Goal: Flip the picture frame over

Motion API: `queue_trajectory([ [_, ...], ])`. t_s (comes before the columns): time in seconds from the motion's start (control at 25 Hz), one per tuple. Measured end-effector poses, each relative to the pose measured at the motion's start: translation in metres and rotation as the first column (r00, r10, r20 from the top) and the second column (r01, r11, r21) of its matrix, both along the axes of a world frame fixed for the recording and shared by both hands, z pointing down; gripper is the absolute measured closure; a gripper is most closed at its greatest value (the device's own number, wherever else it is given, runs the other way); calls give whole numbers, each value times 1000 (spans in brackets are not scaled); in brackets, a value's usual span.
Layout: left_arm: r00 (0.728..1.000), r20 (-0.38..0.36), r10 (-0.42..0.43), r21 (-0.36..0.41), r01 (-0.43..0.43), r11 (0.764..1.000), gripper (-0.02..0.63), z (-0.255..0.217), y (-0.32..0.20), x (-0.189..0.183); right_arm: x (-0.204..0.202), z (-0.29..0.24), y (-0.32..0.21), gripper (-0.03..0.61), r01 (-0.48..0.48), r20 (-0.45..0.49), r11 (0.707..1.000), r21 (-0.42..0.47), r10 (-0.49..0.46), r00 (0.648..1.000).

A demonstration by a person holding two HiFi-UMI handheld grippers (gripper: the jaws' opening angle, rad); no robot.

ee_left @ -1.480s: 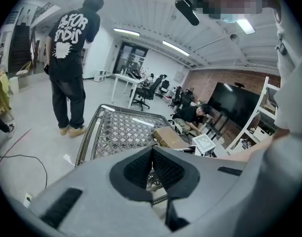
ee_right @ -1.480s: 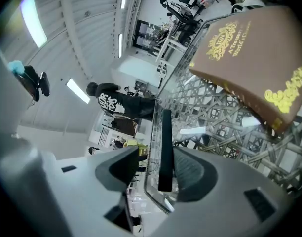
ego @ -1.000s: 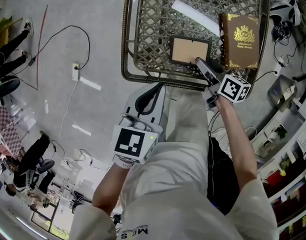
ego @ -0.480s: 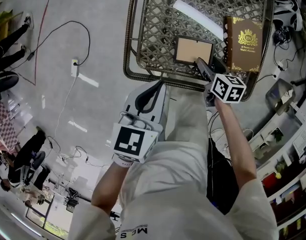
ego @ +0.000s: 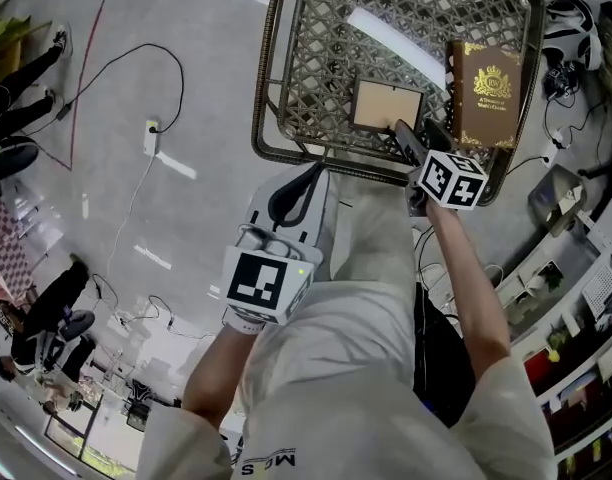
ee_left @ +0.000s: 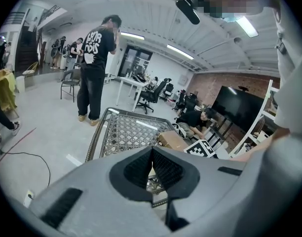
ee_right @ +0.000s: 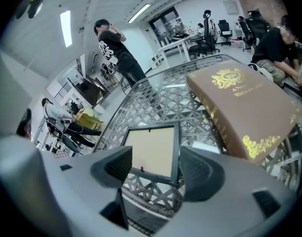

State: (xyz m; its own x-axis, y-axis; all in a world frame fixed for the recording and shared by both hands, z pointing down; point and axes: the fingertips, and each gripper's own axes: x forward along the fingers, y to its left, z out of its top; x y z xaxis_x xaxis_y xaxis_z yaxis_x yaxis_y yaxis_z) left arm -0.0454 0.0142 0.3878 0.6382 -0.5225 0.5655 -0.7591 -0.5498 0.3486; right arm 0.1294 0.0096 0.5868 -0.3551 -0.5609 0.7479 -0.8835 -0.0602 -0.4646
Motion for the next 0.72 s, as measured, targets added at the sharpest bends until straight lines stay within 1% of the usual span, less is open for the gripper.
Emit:
queue_trajectory([
  [0.08, 1000, -5, 1, 9, -1, 1000, 589, -7, -1, 1, -1, -11, -1, 305, -20, 25, 1000, 19, 20, 1000],
  [0.16, 1000, -11, 2, 27, -2, 1000, 589, -16, -4, 3, 0, -23, -2, 305, -25, 27, 999, 42, 24, 999],
  [0.36, 1000, -21, 6, 66, -5, 998, 589, -39, -4, 5, 1, -63, 0, 307, -12, -17, 994, 107, 14, 1000],
  [0.56, 999, -30, 12, 104, -9, 994, 589, -64, -2, 5, 0, -118, -2, 310, 2, -50, 978, 210, 9, 999],
  [0.6, 999, -33, 13, 113, -9, 994, 589, -69, -2, 6, 0, -129, -2, 319, 10, -66, 973, 232, 5, 998],
  [0.72, 999, -45, 13, 149, -6, 989, 589, -85, -4, 8, 6, -166, -5, 409, 44, -137, 950, 308, -1, 991],
])
